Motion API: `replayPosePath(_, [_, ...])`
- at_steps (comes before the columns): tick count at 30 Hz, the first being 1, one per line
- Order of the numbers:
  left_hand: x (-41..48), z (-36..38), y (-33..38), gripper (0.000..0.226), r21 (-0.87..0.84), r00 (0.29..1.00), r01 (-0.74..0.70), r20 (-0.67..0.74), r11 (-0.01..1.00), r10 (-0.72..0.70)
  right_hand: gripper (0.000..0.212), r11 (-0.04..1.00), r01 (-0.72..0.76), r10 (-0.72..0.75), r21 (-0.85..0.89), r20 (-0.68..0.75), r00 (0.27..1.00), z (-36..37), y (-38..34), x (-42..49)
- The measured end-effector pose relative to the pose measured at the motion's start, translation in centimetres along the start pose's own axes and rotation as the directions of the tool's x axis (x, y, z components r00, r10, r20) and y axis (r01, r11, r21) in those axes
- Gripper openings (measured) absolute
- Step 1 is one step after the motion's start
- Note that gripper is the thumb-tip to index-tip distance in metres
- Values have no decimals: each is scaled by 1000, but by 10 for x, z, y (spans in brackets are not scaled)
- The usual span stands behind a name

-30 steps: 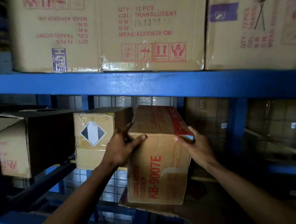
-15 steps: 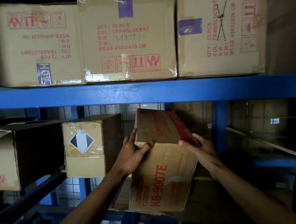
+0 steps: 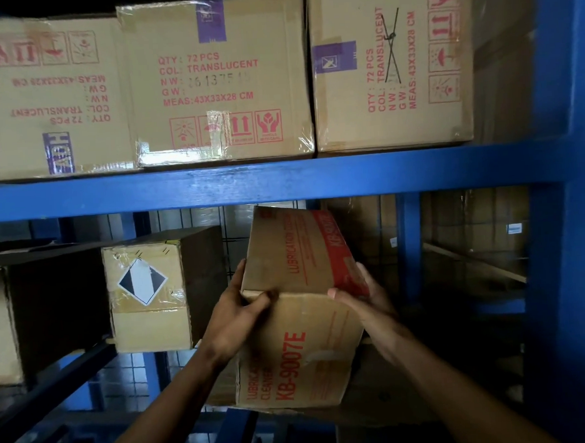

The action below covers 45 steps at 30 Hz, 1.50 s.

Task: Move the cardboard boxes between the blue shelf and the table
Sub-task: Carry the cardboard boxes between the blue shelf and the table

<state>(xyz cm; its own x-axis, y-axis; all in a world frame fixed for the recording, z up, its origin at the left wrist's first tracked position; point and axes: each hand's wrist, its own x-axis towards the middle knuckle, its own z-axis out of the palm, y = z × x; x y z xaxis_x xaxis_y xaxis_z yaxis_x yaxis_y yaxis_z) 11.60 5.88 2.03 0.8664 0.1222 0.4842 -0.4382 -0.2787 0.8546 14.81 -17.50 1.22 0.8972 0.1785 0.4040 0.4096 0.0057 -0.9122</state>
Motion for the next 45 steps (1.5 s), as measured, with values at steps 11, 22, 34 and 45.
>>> replayPosePath(11, [-47, -24, 24, 77, 53, 989, -16, -148, 998, 24, 56, 993, 120, -117, -15, 126, 985, 14, -17, 0])
replayPosePath(22, [-112, 33, 60, 96, 161, 936, 2, -348, 987, 54, 88, 975, 202, -222, 98, 297, 929, -25, -3, -4])
replayPosePath(34, [-219, 74, 122, 99, 313, 766, 171, -639, 934, 74, 74, 931, 207, -341, 300, 521, 782, -27, -31, -55])
replayPosePath(45, [-437, 95, 175, 93, 264, 450, 332, -888, 906, 94, 58, 901, 123, -423, 417, 775, 470, 40, -56, -216])
